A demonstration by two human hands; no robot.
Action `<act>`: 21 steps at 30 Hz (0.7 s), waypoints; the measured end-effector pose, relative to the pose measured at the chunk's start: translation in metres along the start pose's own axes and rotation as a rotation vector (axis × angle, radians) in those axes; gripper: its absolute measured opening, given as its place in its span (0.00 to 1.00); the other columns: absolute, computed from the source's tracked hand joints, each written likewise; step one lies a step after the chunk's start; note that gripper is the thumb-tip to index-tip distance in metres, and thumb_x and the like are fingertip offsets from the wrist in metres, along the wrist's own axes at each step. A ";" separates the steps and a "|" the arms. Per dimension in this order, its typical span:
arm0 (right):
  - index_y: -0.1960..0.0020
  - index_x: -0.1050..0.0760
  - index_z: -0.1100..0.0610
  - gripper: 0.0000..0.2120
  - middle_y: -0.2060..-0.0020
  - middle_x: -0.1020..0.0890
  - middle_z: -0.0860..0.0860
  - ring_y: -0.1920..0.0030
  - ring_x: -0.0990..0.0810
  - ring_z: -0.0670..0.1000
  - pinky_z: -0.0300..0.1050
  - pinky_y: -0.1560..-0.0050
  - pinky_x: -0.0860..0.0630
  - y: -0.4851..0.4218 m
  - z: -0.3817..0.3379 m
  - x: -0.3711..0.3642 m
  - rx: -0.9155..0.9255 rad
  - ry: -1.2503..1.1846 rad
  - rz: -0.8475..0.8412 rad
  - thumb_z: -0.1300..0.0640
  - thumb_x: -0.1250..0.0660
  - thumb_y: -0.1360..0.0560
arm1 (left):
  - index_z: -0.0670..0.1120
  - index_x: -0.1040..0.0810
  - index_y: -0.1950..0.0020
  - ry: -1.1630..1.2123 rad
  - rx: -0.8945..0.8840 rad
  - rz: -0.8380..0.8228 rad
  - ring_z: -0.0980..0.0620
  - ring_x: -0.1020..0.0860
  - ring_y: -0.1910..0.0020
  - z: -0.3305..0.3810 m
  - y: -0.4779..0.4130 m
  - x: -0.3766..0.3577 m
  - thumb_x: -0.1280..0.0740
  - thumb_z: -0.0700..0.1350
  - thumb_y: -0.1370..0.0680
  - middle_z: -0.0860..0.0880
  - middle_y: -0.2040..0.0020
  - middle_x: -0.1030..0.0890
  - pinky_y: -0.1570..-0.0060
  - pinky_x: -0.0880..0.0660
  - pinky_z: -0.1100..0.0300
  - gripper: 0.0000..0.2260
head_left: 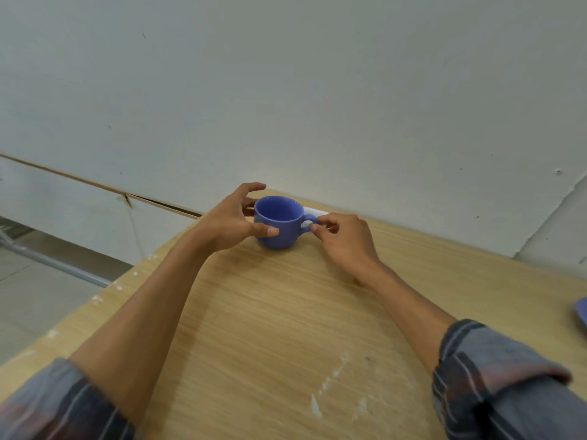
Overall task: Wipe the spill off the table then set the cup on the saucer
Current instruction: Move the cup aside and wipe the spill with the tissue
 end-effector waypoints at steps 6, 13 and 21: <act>0.51 0.17 0.53 0.11 0.57 0.15 0.50 0.54 0.18 0.49 0.46 0.51 0.23 0.000 0.001 0.003 -0.001 -0.018 -0.041 0.47 0.31 0.27 | 0.52 0.44 0.24 0.034 0.059 -0.038 0.52 0.27 0.39 -0.003 -0.001 0.001 0.23 0.43 0.32 0.46 0.30 0.28 0.42 0.30 0.56 0.43; 0.53 0.17 0.54 0.05 0.61 0.15 0.50 0.61 0.18 0.47 0.39 0.55 0.22 0.011 0.028 0.066 -0.040 -0.110 0.174 0.58 0.31 0.28 | 0.52 0.37 0.25 0.037 -0.040 0.120 0.54 0.34 0.28 0.027 0.004 0.013 0.27 0.47 0.27 0.49 0.27 0.31 0.32 0.35 0.55 0.33; 0.50 0.20 0.53 0.08 0.61 0.17 0.50 0.61 0.18 0.51 0.42 0.55 0.23 0.024 0.061 0.118 -0.032 -0.033 0.202 0.60 0.31 0.28 | 0.42 0.18 0.52 0.208 -0.446 0.254 0.54 0.16 0.60 0.122 0.038 -0.036 0.37 0.34 0.24 0.46 0.62 0.16 0.54 0.23 0.66 0.09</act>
Point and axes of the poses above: each hand's wrist, its own y-axis away from the middle knuckle, its own x-axis out of the back of the hand, z = x × y, the point moved 6 cm from there along -y, towards the middle knuckle
